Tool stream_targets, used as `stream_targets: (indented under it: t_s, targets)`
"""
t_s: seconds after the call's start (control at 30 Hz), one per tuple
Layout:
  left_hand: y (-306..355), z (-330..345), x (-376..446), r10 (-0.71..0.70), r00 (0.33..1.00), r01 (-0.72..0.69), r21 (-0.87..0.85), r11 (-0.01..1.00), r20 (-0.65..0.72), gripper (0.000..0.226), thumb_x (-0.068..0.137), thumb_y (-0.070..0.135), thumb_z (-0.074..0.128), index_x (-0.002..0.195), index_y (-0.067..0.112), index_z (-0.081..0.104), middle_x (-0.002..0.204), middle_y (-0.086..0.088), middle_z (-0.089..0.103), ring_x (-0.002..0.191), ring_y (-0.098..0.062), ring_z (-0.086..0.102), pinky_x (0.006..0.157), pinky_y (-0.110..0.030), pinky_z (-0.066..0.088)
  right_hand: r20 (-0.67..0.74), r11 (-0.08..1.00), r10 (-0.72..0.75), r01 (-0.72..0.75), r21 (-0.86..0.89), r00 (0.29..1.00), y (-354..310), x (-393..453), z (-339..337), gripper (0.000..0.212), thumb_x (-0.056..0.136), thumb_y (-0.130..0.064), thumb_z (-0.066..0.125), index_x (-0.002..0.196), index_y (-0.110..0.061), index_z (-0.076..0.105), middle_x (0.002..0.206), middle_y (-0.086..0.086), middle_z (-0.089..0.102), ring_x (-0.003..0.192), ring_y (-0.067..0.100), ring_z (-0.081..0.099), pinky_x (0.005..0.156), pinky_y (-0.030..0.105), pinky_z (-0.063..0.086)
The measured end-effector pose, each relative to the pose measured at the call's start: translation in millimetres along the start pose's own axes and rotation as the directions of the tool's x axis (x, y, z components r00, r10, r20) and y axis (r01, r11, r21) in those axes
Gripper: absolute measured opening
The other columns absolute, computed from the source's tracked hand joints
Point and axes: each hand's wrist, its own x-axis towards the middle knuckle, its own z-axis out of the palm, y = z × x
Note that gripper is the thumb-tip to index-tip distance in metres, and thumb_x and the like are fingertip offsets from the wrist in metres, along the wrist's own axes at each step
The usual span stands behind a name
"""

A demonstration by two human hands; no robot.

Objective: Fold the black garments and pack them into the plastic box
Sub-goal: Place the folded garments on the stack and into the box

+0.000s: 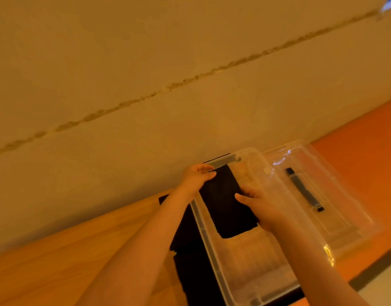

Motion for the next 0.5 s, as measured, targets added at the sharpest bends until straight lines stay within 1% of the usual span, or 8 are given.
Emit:
stream_targets:
  t_s: [0.07, 0.13, 0.23, 0.3, 0.33, 0.4, 0.47, 0.5]
  targets:
    - [-12.0, 12.0, 12.8, 0.067, 0.992, -0.048, 0.181, 0.982, -0.104, 0.022, 0.085, 0.012, 0.065, 0.107, 0.011, 0.061, 0.108, -0.008, 0.064, 0.105, -0.023, 0.060, 0.091, -0.030, 0.048, -0.040, 0.999, 0.037, -0.037, 0.001, 0.999, 9.5, 18.2, -13.6, 0.024, 0.095, -0.013, 0.046, 0.115, -0.016, 0.060, 0.106, 0.001, 0.067, 0.094, 0.013, 0.066, 0.072, 0.025, 0.055]
    - [-20.6, 14.1, 12.5, 0.196, 0.962, -0.114, 0.373, 0.921, -0.191, 0.032, 0.091, 0.018, 0.057, 0.122, 0.012, 0.053, 0.115, -0.004, 0.058, 0.110, -0.019, 0.056, 0.087, -0.022, 0.042, -0.054, 0.998, 0.065, -0.065, -0.002, 0.996, 21.5, 39.2, -19.5, 0.024, 0.095, -0.013, 0.047, 0.115, -0.018, 0.059, 0.111, 0.004, 0.066, 0.099, 0.017, 0.064, 0.077, 0.029, 0.055]
    - [-42.2, 9.7, 2.6, 0.393, 0.896, -0.139, 0.711, 0.690, -0.207, 0.045, 0.096, 0.024, 0.045, 0.138, 0.012, 0.037, 0.142, -0.005, 0.040, 0.131, -0.019, 0.036, 0.104, -0.021, 0.027, -0.069, 0.991, 0.134, -0.133, 0.017, 0.989, 44.2, 69.2, -19.4, 0.030, 0.095, -0.008, 0.047, 0.124, -0.014, 0.054, 0.115, 0.007, 0.063, 0.104, 0.022, 0.062, 0.079, 0.031, 0.055]
    - [-62.6, 11.5, -10.5, 0.382, 0.909, -0.075, 0.835, 0.545, -0.168, 0.059, 0.097, 0.032, 0.041, 0.147, 0.011, 0.017, 0.156, -0.006, 0.011, 0.144, -0.020, 0.010, 0.113, -0.026, 0.009, -0.156, 0.966, 0.130, -0.160, -0.201, 0.979, 58.2, 84.5, -18.0, 0.037, 0.094, -0.006, 0.048, 0.132, -0.009, 0.046, 0.125, 0.013, 0.057, 0.112, 0.027, 0.056, 0.085, 0.033, 0.051]
    - [-72.2, 14.8, -18.0, 0.347, 0.924, -0.041, 0.859, 0.510, -0.162, 0.065, 0.097, 0.036, 0.039, 0.148, 0.011, 0.007, 0.156, -0.005, -0.004, 0.145, -0.019, -0.003, 0.113, -0.028, 0.001, -0.214, 0.926, 0.094, -0.164, -0.339, 0.972, 62.1, 89.0, -16.4, 0.041, 0.094, -0.007, 0.048, 0.134, -0.009, 0.042, 0.129, 0.013, 0.054, 0.115, 0.028, 0.054, 0.084, 0.032, 0.048]
    - [-86.7, 22.2, -29.0, 0.292, 0.938, 0.012, 0.860, 0.511, -0.187, 0.070, 0.096, 0.043, 0.032, 0.148, 0.012, -0.005, 0.151, -0.003, -0.022, 0.141, -0.016, -0.018, 0.114, -0.030, -0.006, -0.286, 0.845, -0.040, -0.121, -0.521, 0.957, 64.2, 92.5, -10.6, 0.046, 0.094, -0.011, 0.048, 0.139, -0.011, 0.035, 0.134, 0.010, 0.050, 0.117, 0.027, 0.052, 0.081, 0.029, 0.045]
    - [-92.9, 26.8, -33.0, 0.270, 0.937, 0.053, 0.853, 0.519, -0.223, 0.073, 0.095, 0.048, 0.024, 0.147, 0.011, -0.010, 0.147, -0.001, -0.029, 0.138, -0.015, -0.023, 0.113, -0.031, -0.007, -0.259, 0.741, -0.174, -0.047, -0.670, 0.950, 69.3, 92.8, -4.9, 0.054, 0.096, -0.018, 0.046, 0.145, -0.012, 0.024, 0.146, 0.008, 0.035, 0.129, 0.026, 0.041, 0.095, 0.032, 0.041]
    - [-94.5, 27.8, -32.5, 0.260, 0.937, 0.070, 0.853, 0.517, -0.234, 0.072, 0.095, 0.047, 0.025, 0.146, 0.011, -0.012, 0.145, 0.000, -0.030, 0.137, -0.015, -0.024, 0.113, -0.031, -0.008, -0.219, 0.638, -0.237, -0.018, -0.770, 0.946, 73.9, 92.1, -1.8, 0.057, 0.097, -0.021, 0.044, 0.147, -0.012, 0.019, 0.152, 0.009, 0.024, 0.136, 0.026, 0.031, 0.104, 0.034, 0.034]
